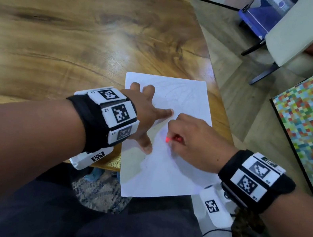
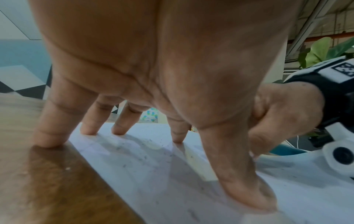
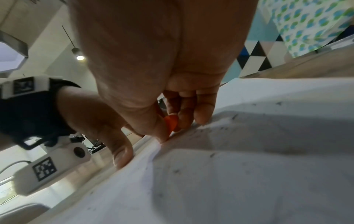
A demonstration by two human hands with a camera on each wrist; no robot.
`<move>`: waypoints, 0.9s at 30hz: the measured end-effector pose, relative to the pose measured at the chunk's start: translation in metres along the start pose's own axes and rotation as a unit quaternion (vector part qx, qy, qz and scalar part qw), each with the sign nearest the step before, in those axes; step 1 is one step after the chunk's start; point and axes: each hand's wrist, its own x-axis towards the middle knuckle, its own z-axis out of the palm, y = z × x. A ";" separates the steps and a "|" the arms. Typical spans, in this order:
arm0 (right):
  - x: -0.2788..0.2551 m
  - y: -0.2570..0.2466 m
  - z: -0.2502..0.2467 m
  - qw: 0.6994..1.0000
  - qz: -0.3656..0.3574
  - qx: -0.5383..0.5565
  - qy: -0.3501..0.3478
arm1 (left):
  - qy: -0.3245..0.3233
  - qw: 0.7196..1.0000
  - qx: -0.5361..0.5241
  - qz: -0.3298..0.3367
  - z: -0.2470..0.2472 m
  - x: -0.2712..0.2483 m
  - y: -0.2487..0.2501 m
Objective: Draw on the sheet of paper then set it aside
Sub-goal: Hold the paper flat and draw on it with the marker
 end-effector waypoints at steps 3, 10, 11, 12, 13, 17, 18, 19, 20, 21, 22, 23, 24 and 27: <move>0.005 0.006 -0.003 1.000 0.009 -0.003 0.004 | -0.002 1.000 -0.001 0.003 0.000 0.000 0.000; 0.021 0.021 -0.011 0.997 0.066 -0.013 0.048 | 0.014 1.000 -0.006 0.013 0.001 0.002 0.000; 0.015 0.016 -0.009 0.998 0.050 -0.011 0.028 | 0.013 1.000 -0.007 0.011 0.001 0.003 0.000; 0.008 0.011 -0.006 0.999 0.034 -0.007 0.005 | 0.011 1.000 -0.008 0.010 0.001 0.003 0.000; 0.002 0.007 -0.004 1.000 0.018 -0.002 -0.015 | 0.009 1.000 -0.007 0.010 0.001 0.003 0.000; 0.006 0.012 -0.007 1.000 0.026 -0.007 0.005 | -0.007 1.000 0.016 0.015 -0.004 0.001 0.001; 0.012 0.018 -0.009 0.999 0.046 -0.009 0.025 | -0.012 1.000 0.019 0.013 -0.004 0.001 0.002; 0.017 0.022 -0.012 0.997 0.063 -0.009 0.044 | -0.015 1.000 0.022 0.012 -0.005 0.002 0.004; 0.021 0.027 -0.013 0.995 0.075 -0.011 0.059 | -0.017 1.000 0.024 0.011 -0.006 0.002 0.005; 0.023 0.028 -0.013 0.995 0.079 -0.016 0.066 | -0.018 0.999 0.025 0.010 -0.007 0.002 0.006; 0.022 0.027 -0.013 0.995 0.077 -0.023 0.064 | -0.019 0.999 0.024 0.009 -0.007 0.002 0.006; 0.018 0.023 -0.012 0.996 0.066 -0.027 0.055 | -0.019 1.000 0.023 0.009 -0.008 0.002 0.006; 0.012 0.018 -0.010 0.998 0.050 -0.027 0.040 | -0.018 1.000 0.024 0.010 -0.007 0.002 0.006; -0.006 0.003 -0.002 1.000 -0.006 -0.008 -0.012 | -0.016 0.999 0.031 0.012 -0.006 0.004 0.007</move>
